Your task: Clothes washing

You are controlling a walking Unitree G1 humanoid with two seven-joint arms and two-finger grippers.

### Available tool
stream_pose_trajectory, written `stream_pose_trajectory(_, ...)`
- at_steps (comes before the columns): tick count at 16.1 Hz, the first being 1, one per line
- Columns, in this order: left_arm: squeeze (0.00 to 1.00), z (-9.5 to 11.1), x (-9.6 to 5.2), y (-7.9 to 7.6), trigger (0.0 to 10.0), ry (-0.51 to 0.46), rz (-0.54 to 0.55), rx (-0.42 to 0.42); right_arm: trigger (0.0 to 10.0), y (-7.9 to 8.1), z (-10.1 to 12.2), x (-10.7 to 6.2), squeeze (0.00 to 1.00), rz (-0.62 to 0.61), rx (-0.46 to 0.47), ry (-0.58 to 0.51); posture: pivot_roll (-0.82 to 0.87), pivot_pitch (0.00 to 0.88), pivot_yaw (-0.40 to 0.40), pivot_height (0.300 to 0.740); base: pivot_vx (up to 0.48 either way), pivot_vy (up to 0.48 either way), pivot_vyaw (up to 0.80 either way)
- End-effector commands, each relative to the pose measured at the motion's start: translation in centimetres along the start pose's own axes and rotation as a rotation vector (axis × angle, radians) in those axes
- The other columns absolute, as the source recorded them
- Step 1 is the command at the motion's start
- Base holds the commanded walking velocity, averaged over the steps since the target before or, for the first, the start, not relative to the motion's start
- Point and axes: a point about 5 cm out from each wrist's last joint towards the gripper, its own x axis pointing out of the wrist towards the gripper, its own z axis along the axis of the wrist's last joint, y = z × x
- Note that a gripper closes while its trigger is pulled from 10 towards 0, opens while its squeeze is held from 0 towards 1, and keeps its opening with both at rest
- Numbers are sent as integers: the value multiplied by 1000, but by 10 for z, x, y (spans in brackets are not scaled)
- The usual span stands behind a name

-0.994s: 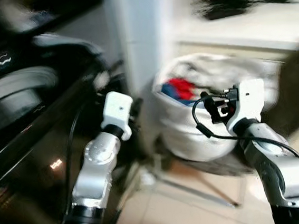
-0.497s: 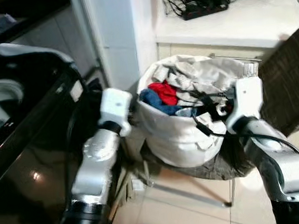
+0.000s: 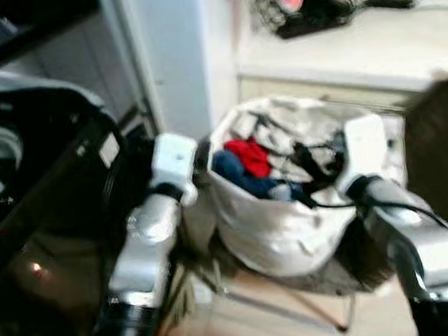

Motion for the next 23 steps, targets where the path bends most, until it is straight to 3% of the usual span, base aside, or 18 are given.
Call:
stream_pose_trajectory(1, 0, 5, 3, -4, 10000, -19, -9, 3, 10000, -7, 1, -2, 0, -32, -10, -5, -16, 0, 29, 740, 349, 0, 800)
stream_pose_trajectory(3, 0, 5, 3, -4, 10000, -19, -9, 4, 10000, -13, 1, -2, 0, -70, 28, -8, -17, 0, 32, 740, 349, 0, 0)
stream_pose_trajectory(15, 0, 4, 3, -9, 10000, -10, -52, -46, 10000, -48, 11, 3, 0, -144, -39, 17, -21, 0, 32, 740, 57, 0, 0)
stream_pose_trajectory(16, 0, 3, 3, -10, 10000, -10, -54, -45, 10000, -51, 10, 4, 161, -143, -45, 32, -22, 0, 29, 740, 0, 0, 0)
stream_pose_trajectory(17, 0, 3, 3, -10, 10000, -8, -58, -50, 10000, -56, 9, 7, 1000, -144, -63, 65, -23, 0, 30, 740, 0, 0, 0)
stream_pose_trajectory(20, 0, 2, 2, -12, 10000, 1, -83, -45, 10000, -69, 0, 14, 1000, -106, -138, 200, -30, 0, 45, 740, 0, 0, 0)
stream_pose_trajectory(21, 0, 2, 3, -14, 10000, 2, -107, -43, 10000, -83, -3, 20, 1000, -80, -189, 283, -32, 0, 54, 740, 0, 0, 0)
stream_pose_trajectory(23, 0, 3, 3, -18, 10000, 6, -139, -46, 10000, -108, 1, 28, 1000, -109, -232, 333, -26, 0, 54, 740, 0, 0, 0)
